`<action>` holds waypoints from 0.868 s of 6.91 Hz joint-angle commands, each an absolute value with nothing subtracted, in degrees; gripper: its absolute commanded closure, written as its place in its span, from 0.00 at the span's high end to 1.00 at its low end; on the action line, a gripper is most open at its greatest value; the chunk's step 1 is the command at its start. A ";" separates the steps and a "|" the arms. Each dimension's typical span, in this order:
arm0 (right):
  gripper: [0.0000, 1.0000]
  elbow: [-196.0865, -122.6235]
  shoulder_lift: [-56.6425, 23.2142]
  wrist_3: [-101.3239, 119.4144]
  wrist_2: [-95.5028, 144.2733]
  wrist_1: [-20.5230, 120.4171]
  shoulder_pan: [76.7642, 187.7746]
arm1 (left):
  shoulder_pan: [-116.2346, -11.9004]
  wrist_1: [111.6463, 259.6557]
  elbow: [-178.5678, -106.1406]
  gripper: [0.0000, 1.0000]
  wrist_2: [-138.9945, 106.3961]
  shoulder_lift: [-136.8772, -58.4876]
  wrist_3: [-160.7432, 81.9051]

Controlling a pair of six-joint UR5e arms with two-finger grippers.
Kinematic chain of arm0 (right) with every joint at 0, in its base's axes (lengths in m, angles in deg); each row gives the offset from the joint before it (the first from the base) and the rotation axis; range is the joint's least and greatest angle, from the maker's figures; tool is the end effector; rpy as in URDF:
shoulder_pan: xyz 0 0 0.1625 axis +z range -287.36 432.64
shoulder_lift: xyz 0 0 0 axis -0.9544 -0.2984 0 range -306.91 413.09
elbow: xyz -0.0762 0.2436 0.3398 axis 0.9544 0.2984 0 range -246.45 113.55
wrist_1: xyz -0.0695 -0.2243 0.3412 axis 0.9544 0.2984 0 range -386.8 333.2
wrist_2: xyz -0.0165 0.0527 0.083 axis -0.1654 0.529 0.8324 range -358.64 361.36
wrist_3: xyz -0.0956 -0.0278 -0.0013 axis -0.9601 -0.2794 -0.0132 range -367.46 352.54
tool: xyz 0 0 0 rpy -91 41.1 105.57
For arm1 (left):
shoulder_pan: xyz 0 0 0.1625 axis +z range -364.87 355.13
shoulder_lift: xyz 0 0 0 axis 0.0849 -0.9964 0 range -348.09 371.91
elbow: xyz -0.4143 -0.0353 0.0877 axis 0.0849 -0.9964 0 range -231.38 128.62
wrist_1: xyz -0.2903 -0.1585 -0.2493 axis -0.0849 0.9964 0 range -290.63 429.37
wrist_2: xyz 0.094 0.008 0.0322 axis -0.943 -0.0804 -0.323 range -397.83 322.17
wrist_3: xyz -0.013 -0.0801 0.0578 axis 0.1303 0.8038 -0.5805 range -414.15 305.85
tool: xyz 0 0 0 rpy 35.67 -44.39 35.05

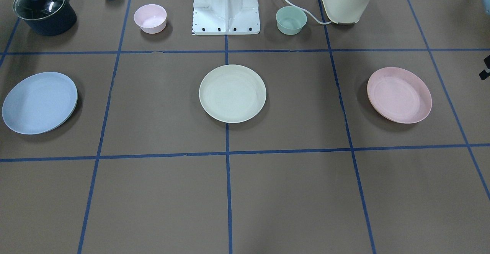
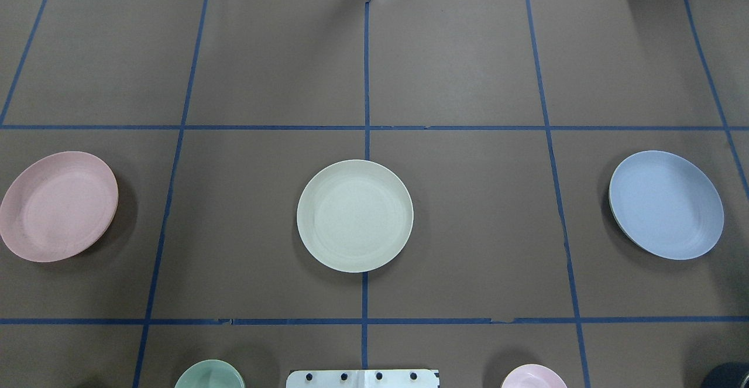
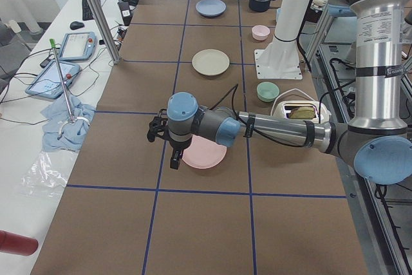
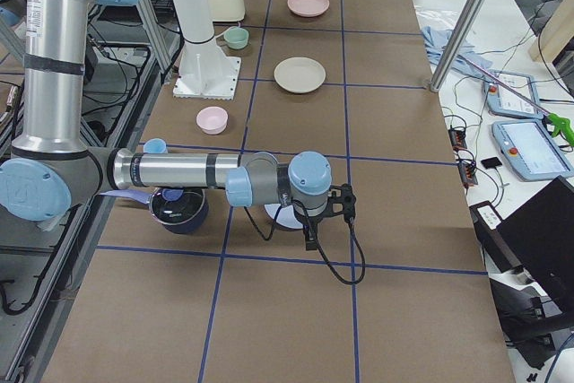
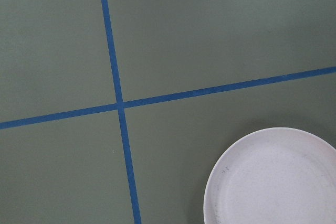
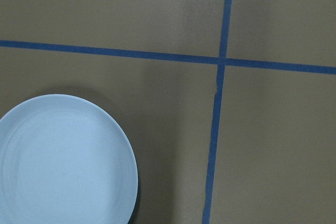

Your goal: Stack three plates with pink and blue

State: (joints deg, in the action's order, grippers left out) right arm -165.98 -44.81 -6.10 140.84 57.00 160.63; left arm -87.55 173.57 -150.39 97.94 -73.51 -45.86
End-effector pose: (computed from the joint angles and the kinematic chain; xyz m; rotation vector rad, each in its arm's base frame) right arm 0.0422 -0.4430 0.6228 0.1027 -0.8656 -0.0696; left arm -0.0011 -0.4777 0.5899 0.1970 0.8260 0.1140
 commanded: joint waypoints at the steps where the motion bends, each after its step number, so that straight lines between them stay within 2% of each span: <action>1: 1.00 -166.03 -44.82 -6.49 140.85 55.82 160.27 | -82.69 182.35 -142.91 0.99 100.39 -74.74 -39.53; 3: 1.00 -166.11 -44.82 -6.05 140.85 55.82 160.18 | -77.31 189.32 -140.08 0.99 101.30 -74.84 -31.59; 6: 1.00 -165.68 -44.90 -5.70 140.93 56.08 159.91 | -71.41 189.87 -139.37 0.98 101.21 -74.49 -27.87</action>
State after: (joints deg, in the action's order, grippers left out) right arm -165.85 -44.88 -5.78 140.91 55.96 159.96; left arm -72.62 189.62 -139.77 101.20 -74.69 -28.56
